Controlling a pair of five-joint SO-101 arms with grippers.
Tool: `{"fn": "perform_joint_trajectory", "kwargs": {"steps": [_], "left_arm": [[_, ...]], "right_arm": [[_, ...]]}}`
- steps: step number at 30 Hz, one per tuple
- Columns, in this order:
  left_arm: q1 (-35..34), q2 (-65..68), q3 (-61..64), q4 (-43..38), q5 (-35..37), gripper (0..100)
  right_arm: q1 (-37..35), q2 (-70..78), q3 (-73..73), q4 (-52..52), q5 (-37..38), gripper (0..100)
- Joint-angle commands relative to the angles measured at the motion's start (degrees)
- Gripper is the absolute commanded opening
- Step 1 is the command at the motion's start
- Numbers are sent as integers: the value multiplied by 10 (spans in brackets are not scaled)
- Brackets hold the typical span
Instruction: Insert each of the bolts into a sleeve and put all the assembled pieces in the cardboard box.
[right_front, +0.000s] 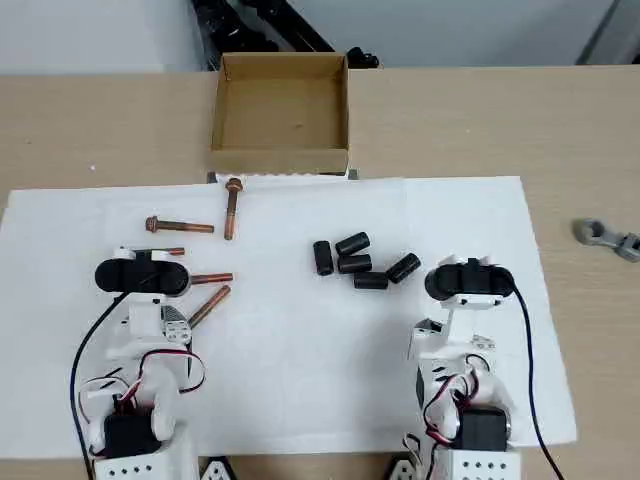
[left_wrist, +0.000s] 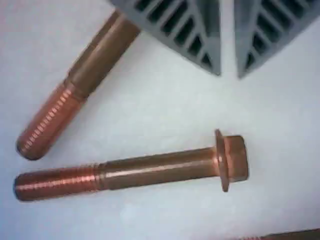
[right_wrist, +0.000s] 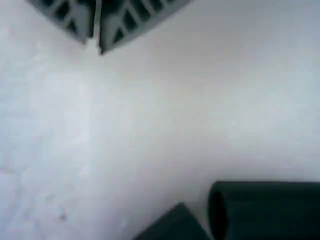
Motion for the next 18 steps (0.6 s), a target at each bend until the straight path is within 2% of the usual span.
{"fn": "perform_joint_trajectory", "kwargs": {"steps": [1,4,8,13,18], "left_arm": [[0,-8,-3,-15,-5,7],[-1,-8,-3,-18,-10,8],[-4,-7,2,-32,-87,8],[-4,-6,-3,-18,-83,45],[-81,-4,-34,-11,-85,102]], "right_arm": [[-12,-5,-4,-3,-4,8],[-10,-5,-5,-3,-5,6],[-8,-4,-6,0,-5,5],[-8,3,-22,12,-4,8],[-8,4,-68,42,-4,8]]}}
